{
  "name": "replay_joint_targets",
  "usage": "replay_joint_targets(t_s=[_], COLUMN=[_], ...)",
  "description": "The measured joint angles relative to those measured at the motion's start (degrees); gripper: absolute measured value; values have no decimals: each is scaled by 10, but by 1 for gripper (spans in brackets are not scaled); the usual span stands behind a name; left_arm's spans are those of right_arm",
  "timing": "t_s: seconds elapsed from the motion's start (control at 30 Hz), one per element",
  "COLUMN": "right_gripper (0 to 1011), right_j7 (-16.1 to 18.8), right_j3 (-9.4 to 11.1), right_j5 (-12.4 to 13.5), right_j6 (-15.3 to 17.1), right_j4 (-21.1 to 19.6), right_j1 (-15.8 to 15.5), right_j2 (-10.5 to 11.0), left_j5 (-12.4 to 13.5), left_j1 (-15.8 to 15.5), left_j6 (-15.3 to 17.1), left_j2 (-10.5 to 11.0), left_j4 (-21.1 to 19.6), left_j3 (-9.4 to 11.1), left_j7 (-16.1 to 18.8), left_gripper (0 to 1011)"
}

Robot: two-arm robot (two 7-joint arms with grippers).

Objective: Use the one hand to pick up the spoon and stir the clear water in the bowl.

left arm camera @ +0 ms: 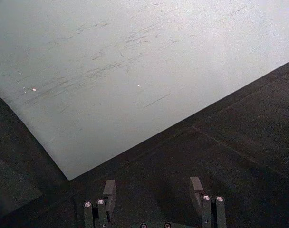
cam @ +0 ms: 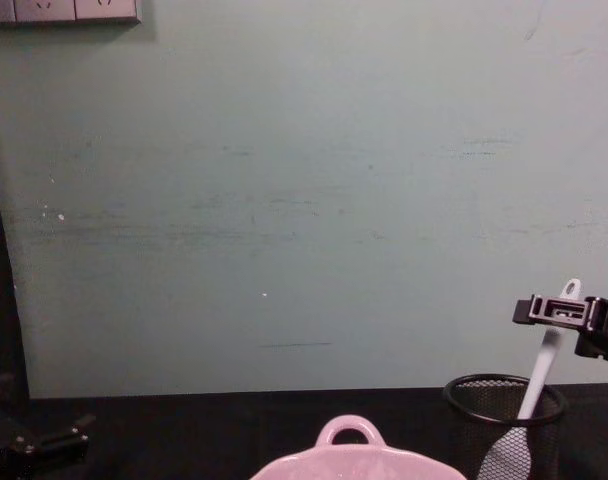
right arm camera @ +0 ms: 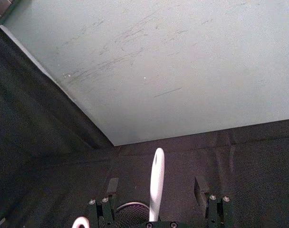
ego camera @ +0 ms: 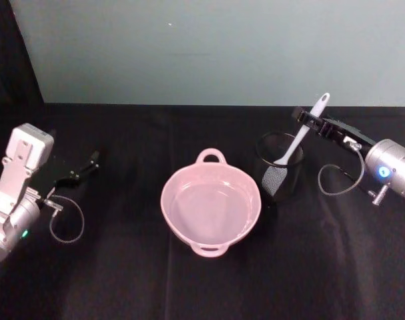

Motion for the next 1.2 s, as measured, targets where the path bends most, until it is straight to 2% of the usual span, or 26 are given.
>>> replay_joint_targets(t_s=[0.17,0.33,0.53,0.6,0.67,0.7,0.9,1.03,1.1,1.13,1.2], right_gripper=[994,890,734,654,624,554,390,228,189,139,118], right_j7=[0,0,0,0,0,0,-1,-1,-1,-1,-1], right_j3=[1,2,2,2,2,2,3,3,3,3,3], right_j5=[0,1,1,1,1,1,1,1,1,2,2], right_j6=[1,2,3,3,3,3,4,4,4,4,4], right_j4=[-1,-1,-2,-2,-2,-2,-2,-2,-2,-2,-2], right_j1=[-1,-1,-1,-2,-2,-2,-2,-2,-2,-2,-2], right_j2=[0,0,-1,-1,-1,-1,-1,-1,-1,-1,-1], left_j5=[0,0,0,0,0,0,0,0,0,0,0], left_j1=[0,0,0,0,0,0,0,0,0,0,0], left_j6=[0,0,0,0,0,0,0,0,0,0,0], left_j2=[0,0,0,0,0,0,0,0,0,0,0], left_j4=[0,0,0,0,0,0,0,0,0,0,0], left_j3=[0,0,0,0,0,0,0,0,0,0,0], left_j7=[0,0,0,0,0,0,0,0,0,0,0], left_gripper=[1011,1011,1011,1011,1011,1011,1011,1011,1011,1011,1011])
